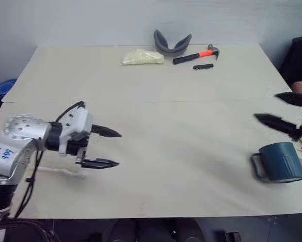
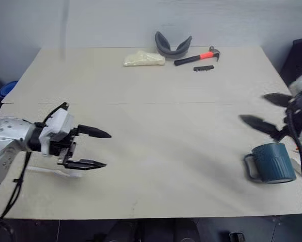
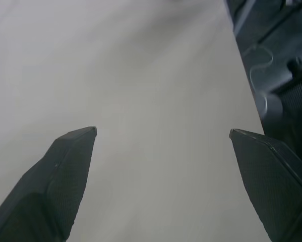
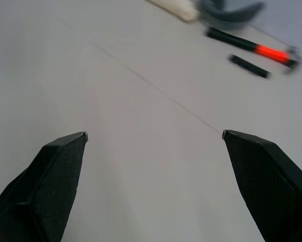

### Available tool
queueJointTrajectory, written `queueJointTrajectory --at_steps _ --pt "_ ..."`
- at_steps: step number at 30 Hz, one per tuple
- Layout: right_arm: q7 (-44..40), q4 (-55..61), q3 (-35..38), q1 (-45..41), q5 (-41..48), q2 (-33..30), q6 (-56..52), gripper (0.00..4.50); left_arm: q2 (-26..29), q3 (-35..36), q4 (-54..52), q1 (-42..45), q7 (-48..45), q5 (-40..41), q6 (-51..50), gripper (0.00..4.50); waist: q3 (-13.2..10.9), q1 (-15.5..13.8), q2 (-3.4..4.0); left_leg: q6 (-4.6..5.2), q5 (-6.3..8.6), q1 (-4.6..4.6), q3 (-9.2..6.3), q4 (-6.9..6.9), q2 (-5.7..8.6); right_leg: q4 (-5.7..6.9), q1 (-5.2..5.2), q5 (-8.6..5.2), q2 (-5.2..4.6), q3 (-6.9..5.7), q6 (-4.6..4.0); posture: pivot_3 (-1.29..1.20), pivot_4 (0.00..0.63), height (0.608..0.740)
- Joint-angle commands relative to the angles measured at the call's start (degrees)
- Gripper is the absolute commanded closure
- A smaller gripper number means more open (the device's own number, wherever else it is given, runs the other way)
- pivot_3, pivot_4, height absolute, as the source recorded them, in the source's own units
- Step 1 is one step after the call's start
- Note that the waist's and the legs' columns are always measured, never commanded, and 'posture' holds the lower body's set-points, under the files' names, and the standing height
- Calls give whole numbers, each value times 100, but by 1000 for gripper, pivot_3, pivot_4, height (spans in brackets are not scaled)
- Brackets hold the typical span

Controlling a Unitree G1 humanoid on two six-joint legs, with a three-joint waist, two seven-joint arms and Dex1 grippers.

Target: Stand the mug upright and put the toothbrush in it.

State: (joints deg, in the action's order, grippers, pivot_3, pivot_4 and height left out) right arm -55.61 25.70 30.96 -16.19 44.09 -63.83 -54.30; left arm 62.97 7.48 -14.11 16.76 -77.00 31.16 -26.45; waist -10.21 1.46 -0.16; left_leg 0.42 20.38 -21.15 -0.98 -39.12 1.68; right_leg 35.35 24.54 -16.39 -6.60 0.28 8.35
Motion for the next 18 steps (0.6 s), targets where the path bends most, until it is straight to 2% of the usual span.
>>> queueJointTrajectory --at_steps 1,2,6,10,12,16,18 --pt "-403 220 -534 -328 365 -134 150 22 535 725 292 -546 -552 -408 769 0 -1 -1 -2 0 1 -2 -1 0 -1 -2 0 0 0 -2 0 0 150 740" --pt "-473 219 -644 -339 350 -129 228 22 618 820 331 -703 -644 -476 938 0 -1 -10 -2 -2 3 -3 -2 0 -4 -8 1 0 -1 -5 0 0 150 740" --pt "-497 51 -900 -199 101 -113 413 22 356 915 -347 -399 -156 378 86 0 -2 -188 -3 2 8 -10 -2 -1 0 -33 0 1 -9 -10 1 0 150 740" --pt "-499 246 -738 107 210 -237 199 22 223 843 -924 -437 -25 572 -108 0 -2 -237 -6 4 12 -15 -3 -3 4 -26 -1 7 -11 -7 8 0 150 740" --pt "-99 217 -738 229 -73 -358 5 22 33 644 -1058 -154 204 802 -336 0 -2 -235 -4 0 14 -14 0 -1 1 -27 2 6 -7 -10 7 0 150 740" --pt "1090 510 -219 367 -65 -327 -1361 22 -603 -31 -937 715 451 1000 -624 0 -3 -265 -8 -3 8 -10 2 -13 3 -13 -2 9 -5 -10 4 0 150 740" --pt "1549 980 414 480 128 -123 -2426 22 -947 -432 -682 1001 413 824 -530 0 -1 -290 -4 -6 1 -7 1 -14 4 0 -2 12 -3 -8 1 0 150 740"
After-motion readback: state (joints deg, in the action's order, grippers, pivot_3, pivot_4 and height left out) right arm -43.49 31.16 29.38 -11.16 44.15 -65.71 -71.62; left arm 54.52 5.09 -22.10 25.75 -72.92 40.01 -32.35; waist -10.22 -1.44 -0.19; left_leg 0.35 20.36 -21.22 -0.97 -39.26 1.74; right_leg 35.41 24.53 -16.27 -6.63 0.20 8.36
